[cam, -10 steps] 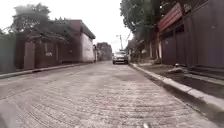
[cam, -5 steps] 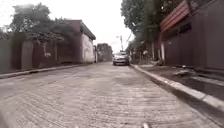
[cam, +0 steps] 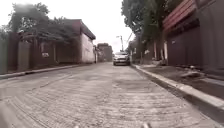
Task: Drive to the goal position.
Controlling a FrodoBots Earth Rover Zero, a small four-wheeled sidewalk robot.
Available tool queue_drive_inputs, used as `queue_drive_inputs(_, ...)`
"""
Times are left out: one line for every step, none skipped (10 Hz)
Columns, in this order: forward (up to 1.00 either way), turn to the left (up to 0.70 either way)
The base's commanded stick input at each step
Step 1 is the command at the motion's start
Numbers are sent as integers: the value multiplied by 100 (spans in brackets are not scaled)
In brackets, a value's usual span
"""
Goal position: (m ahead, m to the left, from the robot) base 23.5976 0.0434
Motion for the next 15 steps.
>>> queue_drive_inputs(70, 0)
queue_drive_inputs(70, 0)
queue_drive_inputs(70, 0)
queue_drive_inputs(70, 0)
queue_drive_inputs(70, 0)
queue_drive_inputs(70, 0)
queue_drive_inputs(70, 0)
queue_drive_inputs(70, 0)
queue_drive_inputs(70, 0)
queue_drive_inputs(70, 0)
queue_drive_inputs(70, 0)
queue_drive_inputs(70, 0)
queue_drive_inputs(70, 0)
queue_drive_inputs(70, 0)
queue_drive_inputs(70, 0)
